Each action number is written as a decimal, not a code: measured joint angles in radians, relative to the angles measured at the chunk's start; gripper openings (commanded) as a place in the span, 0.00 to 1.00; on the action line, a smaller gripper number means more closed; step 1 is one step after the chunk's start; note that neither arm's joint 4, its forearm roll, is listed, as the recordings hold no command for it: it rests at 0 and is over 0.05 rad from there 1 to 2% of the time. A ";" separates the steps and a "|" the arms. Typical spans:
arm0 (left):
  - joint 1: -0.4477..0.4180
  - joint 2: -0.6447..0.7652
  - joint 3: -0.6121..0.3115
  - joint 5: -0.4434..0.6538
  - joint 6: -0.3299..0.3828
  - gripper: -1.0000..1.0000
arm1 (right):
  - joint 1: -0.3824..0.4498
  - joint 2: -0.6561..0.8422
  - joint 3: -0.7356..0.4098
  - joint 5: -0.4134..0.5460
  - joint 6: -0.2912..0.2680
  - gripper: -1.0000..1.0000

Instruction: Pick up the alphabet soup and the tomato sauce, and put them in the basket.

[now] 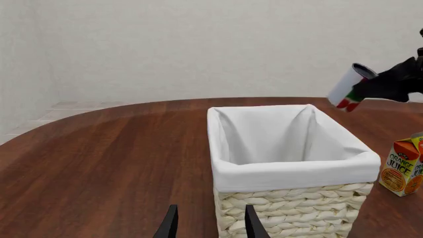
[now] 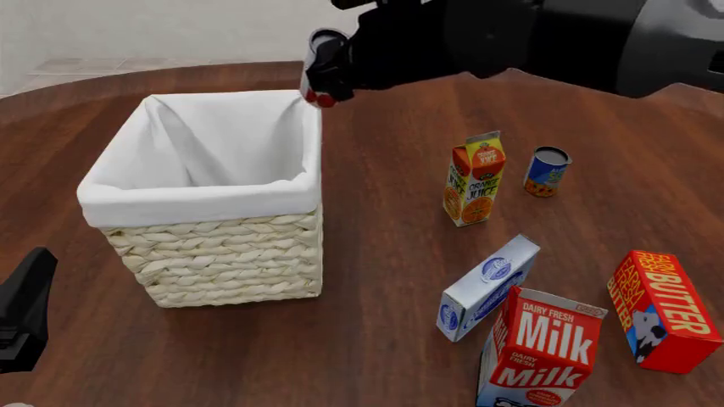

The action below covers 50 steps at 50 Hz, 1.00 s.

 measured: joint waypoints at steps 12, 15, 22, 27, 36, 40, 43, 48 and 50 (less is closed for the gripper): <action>0.000 0.000 0.000 0.000 0.000 1.00 | 0.045 0.012 -0.010 -0.006 0.007 0.00; 0.000 0.000 0.000 0.000 0.000 1.00 | 0.056 0.015 -0.013 -0.007 0.009 0.00; 0.000 0.000 0.000 0.000 0.000 1.00 | 0.080 0.024 -0.018 -0.011 0.013 0.00; 0.000 0.000 0.000 0.000 0.000 1.00 | 0.100 0.030 -0.022 -0.012 0.014 0.00; 0.000 0.000 0.000 0.000 0.000 1.00 | 0.128 0.044 -0.032 -0.008 0.011 0.00; 0.000 0.000 0.000 0.000 0.000 1.00 | 0.136 0.052 -0.038 -0.004 0.009 0.00; 0.000 0.000 0.000 0.000 0.000 1.00 | 0.141 0.059 -0.044 0.001 0.005 0.00; 0.000 0.000 0.000 0.000 0.000 1.00 | 0.147 0.075 -0.058 0.013 -0.002 0.00; 0.000 0.000 0.000 0.000 0.000 1.00 | 0.149 0.083 -0.065 0.019 -0.007 0.00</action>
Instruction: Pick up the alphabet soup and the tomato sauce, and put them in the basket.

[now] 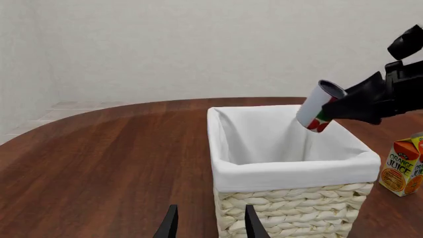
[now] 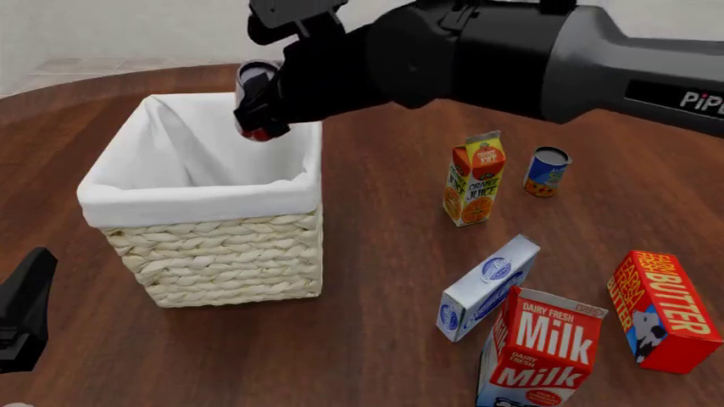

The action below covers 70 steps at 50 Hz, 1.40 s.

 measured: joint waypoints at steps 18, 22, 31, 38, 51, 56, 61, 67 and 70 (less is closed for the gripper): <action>0.000 0.000 0.000 0.000 0.000 1.00 | 0.012 0.073 -0.077 0.053 -0.032 0.00; 0.000 0.000 0.000 0.000 0.000 1.00 | 0.015 0.089 -0.091 0.062 -0.037 0.00; 0.000 0.000 0.000 0.000 0.000 1.00 | 0.022 0.112 -0.112 0.079 -0.045 0.00; 0.000 0.000 0.000 0.000 0.000 1.00 | 0.028 0.120 -0.116 0.085 -0.048 0.00; 0.000 0.000 0.000 0.000 0.000 1.00 | 0.035 0.126 -0.113 0.091 -0.049 1.00; 0.000 0.000 0.000 0.000 0.000 1.00 | 0.036 0.129 -0.115 0.093 -0.043 1.00; 0.000 0.000 0.000 0.000 0.000 1.00 | 0.037 0.130 -0.118 0.095 -0.040 1.00; 0.000 0.000 0.000 0.000 0.000 1.00 | 0.039 0.129 -0.119 0.095 -0.037 1.00; 0.000 0.000 0.000 0.000 0.000 1.00 | 0.041 0.128 -0.119 0.094 -0.036 1.00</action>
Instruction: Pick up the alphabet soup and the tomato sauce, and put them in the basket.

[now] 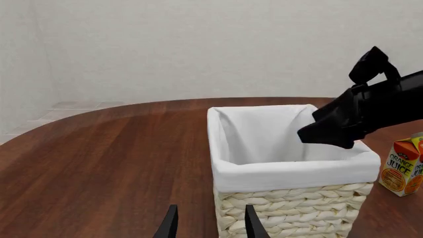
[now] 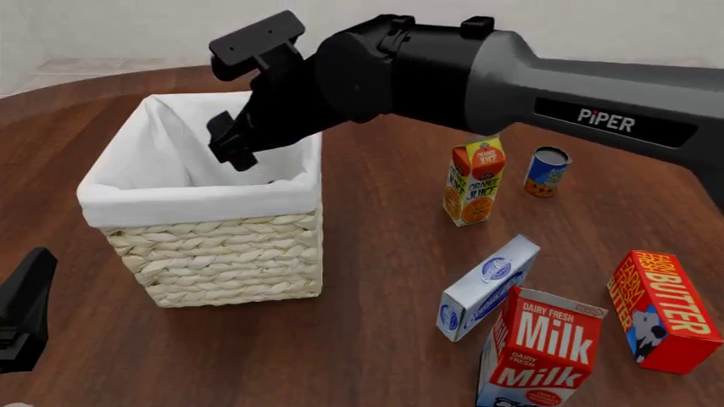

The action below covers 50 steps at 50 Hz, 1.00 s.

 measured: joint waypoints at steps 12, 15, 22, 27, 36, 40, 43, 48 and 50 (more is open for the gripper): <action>0.000 0.000 0.000 0.000 0.000 1.00 | 0.002 -0.006 -0.008 0.001 0.002 1.00; 0.000 0.000 0.000 0.000 0.000 1.00 | 0.002 -0.010 -0.010 0.001 0.003 1.00; 0.000 0.000 0.000 0.000 0.000 1.00 | 0.003 -0.022 -0.017 0.002 0.002 1.00; 0.000 0.000 0.000 0.000 0.000 1.00 | 0.001 -0.029 -0.021 0.002 0.001 1.00; 0.000 0.000 0.000 0.000 0.000 1.00 | -0.005 -0.045 -0.025 0.001 0.000 1.00; 0.000 0.000 0.000 0.000 0.000 1.00 | -0.012 -0.055 -0.024 0.001 0.000 1.00; 0.000 0.000 0.000 0.000 0.000 1.00 | -0.017 -0.062 -0.024 0.001 -0.001 1.00; 0.000 0.000 0.000 0.000 0.000 1.00 | -0.026 -0.076 -0.020 0.002 -0.003 1.00; 0.000 0.000 0.000 0.000 0.000 1.00 | -0.029 -0.081 -0.017 0.001 -0.003 1.00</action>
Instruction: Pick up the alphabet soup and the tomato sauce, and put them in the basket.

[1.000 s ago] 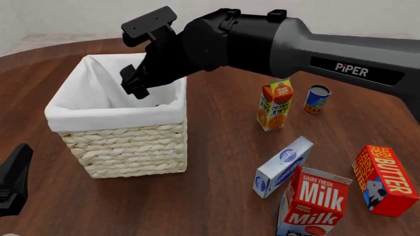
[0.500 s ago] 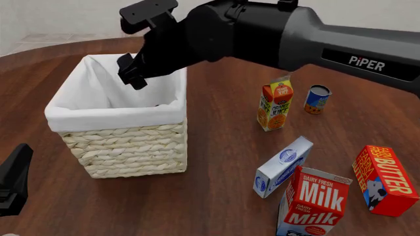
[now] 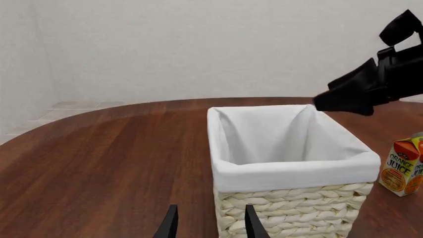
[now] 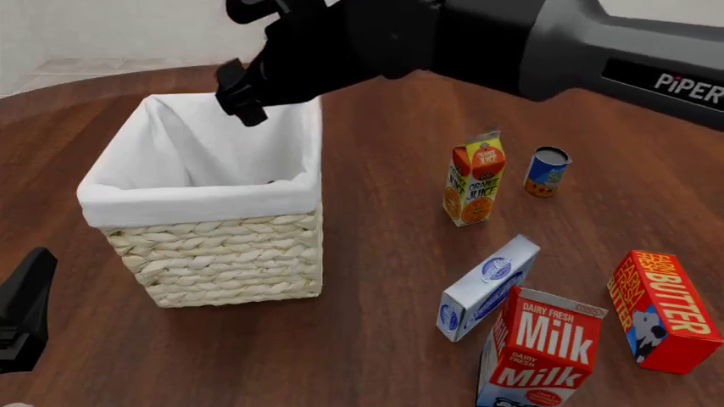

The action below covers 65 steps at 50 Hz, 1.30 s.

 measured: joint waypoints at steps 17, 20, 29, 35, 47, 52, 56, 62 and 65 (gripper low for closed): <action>0.000 0.000 0.000 0.000 0.000 1.00 | -0.034 -0.044 0.032 -0.008 0.001 1.00; 0.000 0.000 0.000 0.000 0.000 1.00 | -0.041 -0.048 0.038 -0.011 0.003 1.00; 0.000 0.000 0.000 0.000 0.000 1.00 | -0.064 -0.055 0.049 -0.019 0.007 1.00; 0.000 0.000 0.000 0.000 0.000 1.00 | -0.080 -0.058 0.053 -0.023 0.010 1.00; 0.000 0.000 0.000 0.000 0.000 1.00 | -0.112 -0.074 0.071 -0.030 0.014 1.00; 0.000 0.000 0.000 0.000 0.000 1.00 | -0.125 -0.084 0.084 -0.035 0.016 1.00; 0.000 0.000 0.000 0.000 0.000 1.00 | -0.135 -0.092 0.095 -0.040 0.019 1.00; 0.000 0.000 0.000 0.000 0.000 1.00 | -0.152 -0.104 0.112 -0.048 0.024 1.00; 0.000 0.000 0.000 0.000 0.000 1.00 | -0.161 -0.109 0.121 -0.054 0.027 1.00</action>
